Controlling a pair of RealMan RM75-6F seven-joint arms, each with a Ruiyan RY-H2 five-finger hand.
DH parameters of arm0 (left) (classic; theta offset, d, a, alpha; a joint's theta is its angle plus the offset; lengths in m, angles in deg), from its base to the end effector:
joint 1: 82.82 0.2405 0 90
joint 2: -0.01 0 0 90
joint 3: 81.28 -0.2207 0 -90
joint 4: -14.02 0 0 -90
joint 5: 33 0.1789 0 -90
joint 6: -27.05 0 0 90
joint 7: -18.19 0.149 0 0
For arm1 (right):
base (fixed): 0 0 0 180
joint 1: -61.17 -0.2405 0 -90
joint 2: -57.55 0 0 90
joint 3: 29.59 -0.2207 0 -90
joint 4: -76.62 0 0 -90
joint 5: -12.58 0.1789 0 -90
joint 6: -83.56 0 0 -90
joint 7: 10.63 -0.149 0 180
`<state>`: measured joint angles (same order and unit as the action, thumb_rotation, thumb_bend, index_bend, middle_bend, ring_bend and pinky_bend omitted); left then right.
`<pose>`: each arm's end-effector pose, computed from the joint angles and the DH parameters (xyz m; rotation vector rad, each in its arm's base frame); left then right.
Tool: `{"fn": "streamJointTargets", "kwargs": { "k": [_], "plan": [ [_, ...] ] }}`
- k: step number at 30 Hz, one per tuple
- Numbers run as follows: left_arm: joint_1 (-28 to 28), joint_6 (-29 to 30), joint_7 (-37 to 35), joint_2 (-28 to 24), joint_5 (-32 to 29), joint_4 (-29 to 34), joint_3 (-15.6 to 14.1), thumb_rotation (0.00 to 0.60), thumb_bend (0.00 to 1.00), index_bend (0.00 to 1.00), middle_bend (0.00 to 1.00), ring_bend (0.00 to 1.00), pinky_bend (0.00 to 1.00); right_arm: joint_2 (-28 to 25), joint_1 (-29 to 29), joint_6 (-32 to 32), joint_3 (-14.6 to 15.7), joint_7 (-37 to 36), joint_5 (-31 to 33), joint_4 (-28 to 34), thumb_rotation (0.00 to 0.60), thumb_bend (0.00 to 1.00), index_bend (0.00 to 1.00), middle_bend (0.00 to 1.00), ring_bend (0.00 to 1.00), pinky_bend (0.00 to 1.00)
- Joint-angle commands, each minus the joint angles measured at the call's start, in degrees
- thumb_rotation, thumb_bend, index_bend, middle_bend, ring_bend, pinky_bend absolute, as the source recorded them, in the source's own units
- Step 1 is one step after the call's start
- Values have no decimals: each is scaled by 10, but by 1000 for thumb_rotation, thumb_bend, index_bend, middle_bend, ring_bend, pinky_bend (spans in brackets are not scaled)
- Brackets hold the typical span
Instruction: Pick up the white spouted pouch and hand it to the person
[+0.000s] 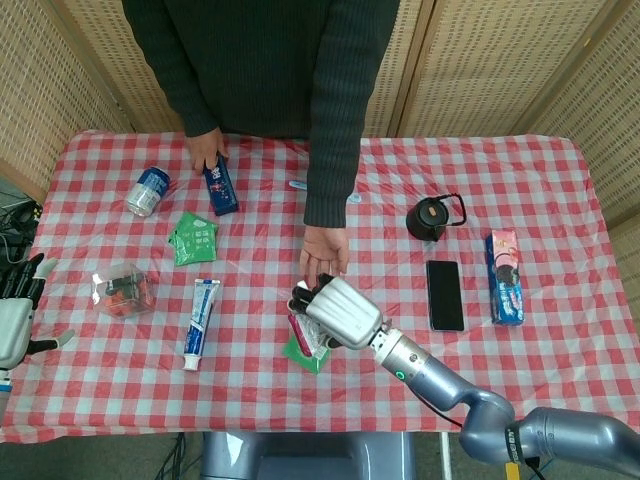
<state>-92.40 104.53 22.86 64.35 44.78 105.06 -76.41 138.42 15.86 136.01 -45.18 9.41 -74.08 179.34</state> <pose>-0.2785 0.2089 0.1685 -1.3898 -0.9159 -0.7752 -0.0103 -0.2730 0.0468 2.1724 -0.5250 1.3078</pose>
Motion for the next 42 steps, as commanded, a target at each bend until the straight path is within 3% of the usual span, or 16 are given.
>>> {"fn": "streamJointTargets", "kwargs": {
  "k": [1, 9, 12, 13, 15, 16, 17, 18, 20, 29, 35, 42],
  "plan": [
    [0, -1, 0, 0, -1, 0, 0, 600, 0, 0, 0, 0, 0, -3, -19, 2, -28, 34, 32, -4, 600, 469, 681, 697, 668, 464],
    [-1, -5, -7, -4, -7, 0, 2, 600, 0, 0, 0, 0, 0, 27, -52, -8, -47, 114, 122, -64, 600, 466, 678, 692, 668, 461],
    [-1, -6, -10, -6, -8, 1, 3, 600, 0, 0, 0, 0, 0, 37, -59, -5, -47, 136, 146, -78, 600, 452, 642, 638, 639, 446],
    [-1, -6, -12, -7, -9, 1, 3, 600, 0, 0, 0, 0, 0, 39, -62, -2, -45, 147, 152, -83, 600, 432, 573, 552, 586, 410],
    [-1, -6, -14, -8, -9, 1, 3, 600, 0, 0, 0, 0, 0, 41, -64, 3, -41, 168, 162, -91, 600, 345, 337, 271, 383, 249],
    [-1, -6, -16, -9, -9, 1, 3, 600, 0, 0, 0, 0, 0, 42, -65, 7, -38, 188, 174, -96, 600, 259, 182, 114, 223, 128],
    [-1, -5, -16, -9, -9, 2, 3, 600, 0, 0, 0, 0, 0, 42, -65, 9, -35, 206, 186, -97, 600, 157, 70, 20, 94, 40],
    [-1, -5, -17, -10, -9, 2, 3, 600, 0, 0, 0, 0, 0, 41, -66, 13, -32, 229, 205, -93, 600, 97, 32, 1, 41, 9],
    [0, -4, -19, -11, -8, 2, 3, 600, 0, 0, 0, 0, 0, 37, -68, 22, -31, 254, 224, -80, 600, 4, 0, 0, 0, 0],
    [0, -3, -21, -12, -5, 3, 1, 600, 0, 0, 0, 0, 0, -5, -61, 66, -38, 271, 223, -6, 600, 0, 0, 0, 0, 0],
    [3, 3, -22, -14, 1, 5, -1, 600, 0, 0, 0, 0, 0, -90, -22, 102, -37, 264, 224, 76, 600, 0, 0, 0, 0, 0],
    [9, 19, -22, -15, 20, 13, -8, 600, 0, 0, 0, 0, 0, -198, 62, 128, 6, 165, 183, 102, 600, 0, 0, 0, 0, 0]
  ]
}}
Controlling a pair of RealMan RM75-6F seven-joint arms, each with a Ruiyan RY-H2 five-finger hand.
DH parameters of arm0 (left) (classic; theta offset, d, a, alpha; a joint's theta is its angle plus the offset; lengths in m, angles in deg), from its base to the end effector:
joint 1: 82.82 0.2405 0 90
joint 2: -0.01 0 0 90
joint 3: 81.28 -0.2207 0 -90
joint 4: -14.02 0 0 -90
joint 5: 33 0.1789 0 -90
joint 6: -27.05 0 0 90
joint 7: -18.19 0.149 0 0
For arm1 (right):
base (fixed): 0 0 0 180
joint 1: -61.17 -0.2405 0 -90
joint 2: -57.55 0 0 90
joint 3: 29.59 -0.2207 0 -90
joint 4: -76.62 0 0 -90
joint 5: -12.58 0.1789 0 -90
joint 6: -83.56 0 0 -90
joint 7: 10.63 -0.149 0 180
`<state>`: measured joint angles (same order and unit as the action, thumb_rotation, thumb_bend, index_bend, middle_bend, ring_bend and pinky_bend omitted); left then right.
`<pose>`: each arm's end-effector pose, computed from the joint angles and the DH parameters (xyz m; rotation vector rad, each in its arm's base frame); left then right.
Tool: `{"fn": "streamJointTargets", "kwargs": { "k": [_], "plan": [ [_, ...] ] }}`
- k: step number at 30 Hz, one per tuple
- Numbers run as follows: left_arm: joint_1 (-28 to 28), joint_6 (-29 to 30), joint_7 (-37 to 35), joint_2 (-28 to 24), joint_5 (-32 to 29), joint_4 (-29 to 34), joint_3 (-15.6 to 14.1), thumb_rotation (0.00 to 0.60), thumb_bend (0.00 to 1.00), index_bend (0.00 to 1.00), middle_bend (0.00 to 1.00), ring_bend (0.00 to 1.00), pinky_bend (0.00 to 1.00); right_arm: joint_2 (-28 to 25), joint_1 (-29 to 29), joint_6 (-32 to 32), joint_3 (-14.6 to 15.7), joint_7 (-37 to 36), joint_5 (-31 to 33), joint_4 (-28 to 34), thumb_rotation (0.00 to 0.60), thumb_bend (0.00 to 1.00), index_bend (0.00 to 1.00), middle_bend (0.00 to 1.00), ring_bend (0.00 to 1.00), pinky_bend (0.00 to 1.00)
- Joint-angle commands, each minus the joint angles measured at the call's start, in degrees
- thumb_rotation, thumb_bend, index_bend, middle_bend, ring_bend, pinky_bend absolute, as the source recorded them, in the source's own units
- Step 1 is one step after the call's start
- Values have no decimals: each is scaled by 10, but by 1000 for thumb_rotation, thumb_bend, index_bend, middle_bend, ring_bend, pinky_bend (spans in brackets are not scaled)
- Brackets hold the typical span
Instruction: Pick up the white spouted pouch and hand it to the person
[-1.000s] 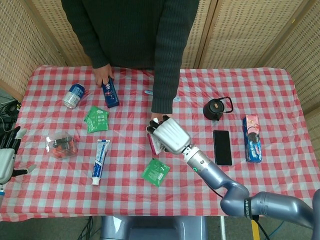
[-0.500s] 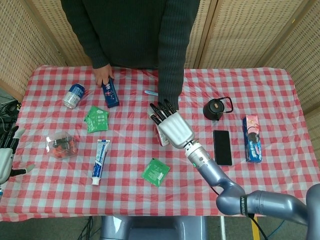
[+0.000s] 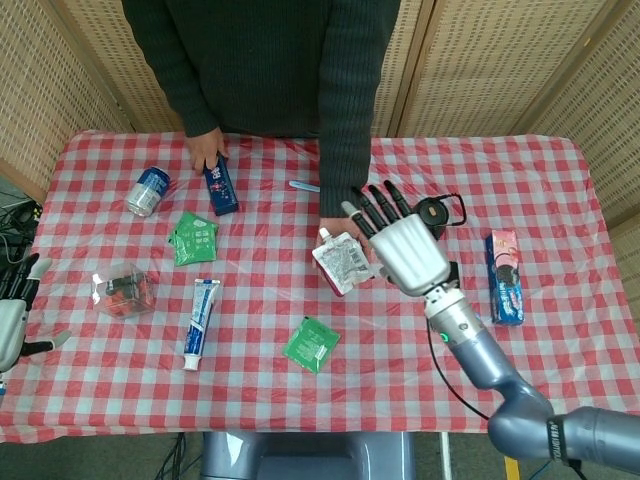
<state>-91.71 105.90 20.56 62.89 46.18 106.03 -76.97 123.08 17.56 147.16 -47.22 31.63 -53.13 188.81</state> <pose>-0.2760 0.2040 0.1748 -1.3849 -0.9224 -0.8082 -0.0460 -0.3075 0.1333 1.8229 -0.3853 0.9857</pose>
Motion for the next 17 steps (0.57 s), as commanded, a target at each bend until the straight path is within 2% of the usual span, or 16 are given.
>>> {"fn": "streamJointTargets", "kwargs": {
  "k": [1, 6, 9, 14, 17],
  "plan": [
    [3, 7, 1, -1, 9, 5, -4, 600, 0, 0, 0, 0, 0, -53, 56, 18, 33, -75, -31, 4, 600, 0, 0, 0, 0, 0],
    [10, 23, 2, -3, 24, 13, -9, 600, 0, 0, 0, 0, 0, -75, 112, 37, 69, -187, -70, -38, 600, 0, 0, 0, 0, 0],
    [15, 32, -1, -6, 31, 17, -12, 600, 0, 0, 0, 0, 0, -73, 150, 58, 100, -257, -104, -92, 600, 0, 0, 0, 0, 0],
    [20, 42, -7, -10, 37, 19, -13, 600, 0, 0, 0, 0, 0, -41, 200, 105, 134, -319, -143, -186, 600, 0, 0, 0, 0, 0],
    [22, 44, -9, -12, 41, 21, -14, 600, 0, 0, 0, 0, 0, -17, 220, 133, 142, -330, -154, -225, 600, 0, 0, 0, 0, 0]
  ]
}}
